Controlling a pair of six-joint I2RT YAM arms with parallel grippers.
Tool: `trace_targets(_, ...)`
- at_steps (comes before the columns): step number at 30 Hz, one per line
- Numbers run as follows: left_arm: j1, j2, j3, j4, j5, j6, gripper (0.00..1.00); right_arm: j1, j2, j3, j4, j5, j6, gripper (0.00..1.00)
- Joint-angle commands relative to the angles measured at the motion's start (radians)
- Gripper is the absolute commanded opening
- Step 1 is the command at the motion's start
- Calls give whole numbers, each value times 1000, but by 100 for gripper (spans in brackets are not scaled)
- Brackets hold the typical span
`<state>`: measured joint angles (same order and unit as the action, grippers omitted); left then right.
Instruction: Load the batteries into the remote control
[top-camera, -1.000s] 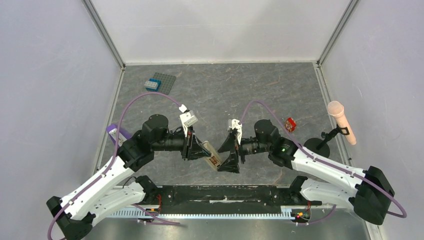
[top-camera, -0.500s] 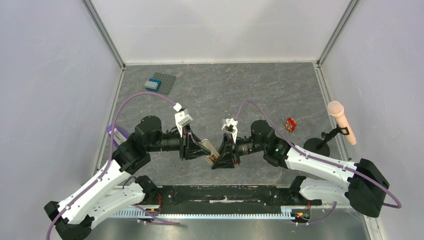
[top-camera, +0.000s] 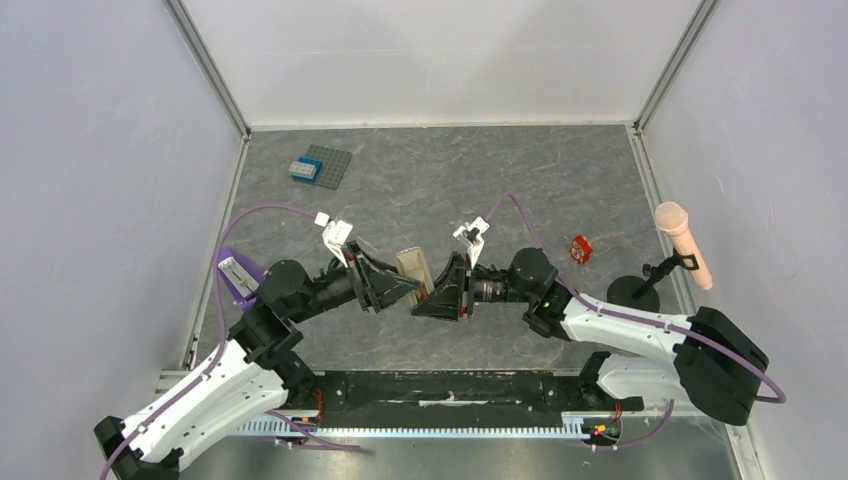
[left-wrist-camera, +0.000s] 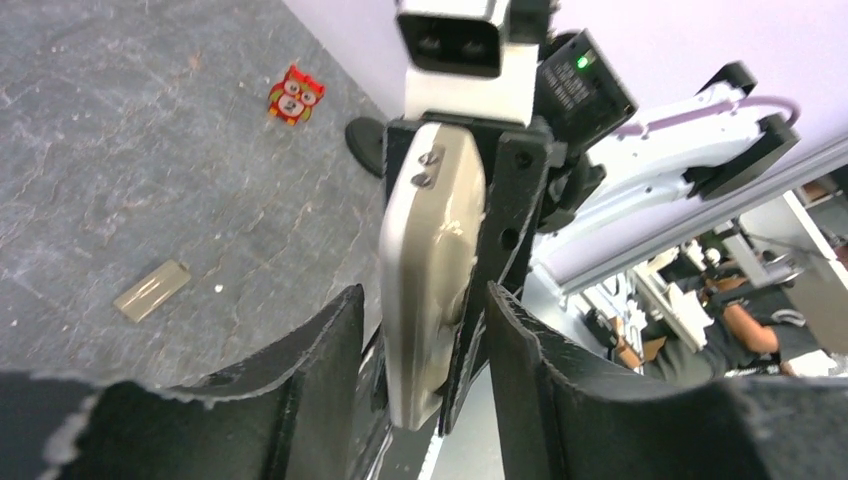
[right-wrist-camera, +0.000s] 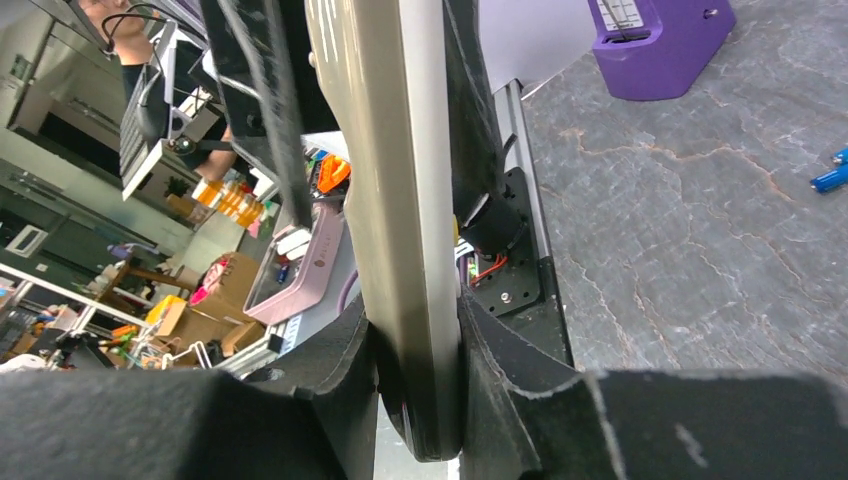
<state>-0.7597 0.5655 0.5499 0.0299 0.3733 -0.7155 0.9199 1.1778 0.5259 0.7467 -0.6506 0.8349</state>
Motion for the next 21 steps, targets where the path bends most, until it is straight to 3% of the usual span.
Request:
trace_targets(1, -3, -21, 13, 139, -56, -77, 56, 5, 40, 31, 153, -7, 88, 14)
trace_targets(6, -3, -15, 23, 152, -82, -64, 63, 12, 59, 42, 174, -14, 120, 15)
trace_targets(14, -3, 33, 13, 184, -79, -75, 60, 22, 85, 63, 186, -44, 141, 17)
trace_targets(17, -3, 33, 9, 179, -97, -72, 45, 22, 91, 68, 176, -49, 142, 17)
trace_targets(21, -3, 21, 10, 167, -101, -50, 3, 23, 94, 76, 142, -28, 140, 21)
